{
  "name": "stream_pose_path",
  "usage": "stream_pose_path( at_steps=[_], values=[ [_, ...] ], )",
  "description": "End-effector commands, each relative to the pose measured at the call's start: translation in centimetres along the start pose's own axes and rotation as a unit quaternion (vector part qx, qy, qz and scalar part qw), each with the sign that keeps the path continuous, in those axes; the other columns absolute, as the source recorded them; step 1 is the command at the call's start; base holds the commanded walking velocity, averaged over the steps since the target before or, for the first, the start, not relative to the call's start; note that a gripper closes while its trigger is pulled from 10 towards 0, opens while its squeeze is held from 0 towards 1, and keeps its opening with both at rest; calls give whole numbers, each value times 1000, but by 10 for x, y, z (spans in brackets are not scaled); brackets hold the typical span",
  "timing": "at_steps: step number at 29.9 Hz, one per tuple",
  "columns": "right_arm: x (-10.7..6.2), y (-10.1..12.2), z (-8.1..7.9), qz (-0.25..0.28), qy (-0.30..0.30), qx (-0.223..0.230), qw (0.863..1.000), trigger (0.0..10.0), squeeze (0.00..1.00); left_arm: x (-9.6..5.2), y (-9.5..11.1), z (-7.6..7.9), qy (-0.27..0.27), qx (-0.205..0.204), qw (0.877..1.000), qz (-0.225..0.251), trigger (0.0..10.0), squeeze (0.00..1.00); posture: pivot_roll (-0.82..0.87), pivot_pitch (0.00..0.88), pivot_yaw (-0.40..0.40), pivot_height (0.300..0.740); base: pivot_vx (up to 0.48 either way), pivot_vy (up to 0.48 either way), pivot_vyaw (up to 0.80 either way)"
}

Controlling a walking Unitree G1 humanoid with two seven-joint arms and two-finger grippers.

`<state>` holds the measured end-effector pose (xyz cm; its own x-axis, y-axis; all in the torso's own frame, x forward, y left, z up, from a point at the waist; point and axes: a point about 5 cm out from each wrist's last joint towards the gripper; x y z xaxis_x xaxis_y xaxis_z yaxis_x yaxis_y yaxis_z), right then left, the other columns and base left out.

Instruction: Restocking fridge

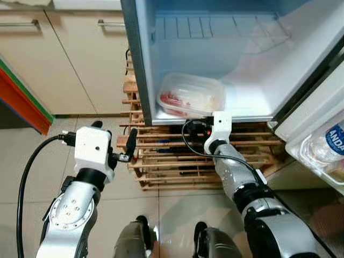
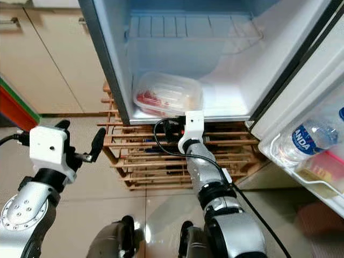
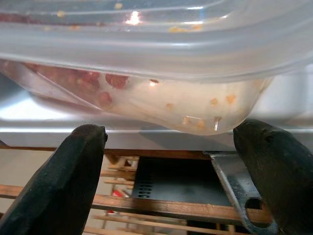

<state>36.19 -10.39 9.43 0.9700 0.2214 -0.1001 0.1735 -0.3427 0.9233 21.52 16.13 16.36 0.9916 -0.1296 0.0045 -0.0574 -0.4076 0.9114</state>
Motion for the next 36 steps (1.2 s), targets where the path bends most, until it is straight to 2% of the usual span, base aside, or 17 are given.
stream_pose_path(
  at_steps=[1,6,9,17,22,26,27,29,30,32,34,36],
  values=[
    [5,29,8,58,-18,-6,998,10000,0,-4,2,1,-5,1,1000,1,10000,0,222,290,-12,740,0,0,0],
    [7,35,7,71,-12,-1,997,10000,0,-4,3,3,-5,-3,1000,-5,10000,0,216,290,-26,740,0,0,0],
    [3,23,4,53,-6,18,998,10000,0,-5,2,5,-6,-6,1000,-9,10000,0,212,292,-34,740,0,0,0],
    [-5,6,6,44,-16,21,999,10000,0,-3,-1,8,-11,-15,1000,-16,10000,0,196,292,-31,740,0,0,0],
    [0,9,-4,42,-6,8,999,10000,0,-1,-4,10,-13,-16,1000,-18,10000,0,200,277,-38,740,0,0,0],
    [-1,11,-3,46,-6,14,999,10000,0,0,-11,10,-5,-17,999,-33,10000,0,197,260,-52,740,0,0,0],
    [-5,10,2,49,-13,6,999,10000,0,3,-19,12,3,-22,998,-51,10000,0,177,228,-74,740,0,0,0],
    [-9,10,5,53,-14,-1,999,10000,0,4,-23,12,4,-23,998,-59,10000,0,177,228,-74,740,0,0,0],
    [-23,9,12,63,-10,-22,998,10000,0,10,-32,15,4,-11,997,-73,10000,0,140,190,-94,740,0,0,0],
    [-28,9,16,65,-10,-29,997,10000,0,14,-36,17,3,-9,997,-76,10000,0,120,169,-100,740,0,0,0],
    [-43,9,22,71,-6,-53,996,10000,0,21,-40,21,0,-13,997,-79,10000,0,101,143,-104,740,0,0,0],
    [-64,8,32,70,-19,-58,996,10000,0,29,-43,27,-9,-24,997,-75,10000,0,64,84,-93,740,0,0,0]
  ],
)
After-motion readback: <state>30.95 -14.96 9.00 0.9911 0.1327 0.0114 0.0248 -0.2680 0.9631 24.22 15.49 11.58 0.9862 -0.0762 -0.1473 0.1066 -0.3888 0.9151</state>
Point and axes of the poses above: a point about 5 cm out from each wrist's last joint towards the gripper, its own x axis pointing out of the wrist towards the gripper, its own y axis along the axis of the wrist's last joint, z = x × y, and after that the axes turned 15 degrees about x, right-handed
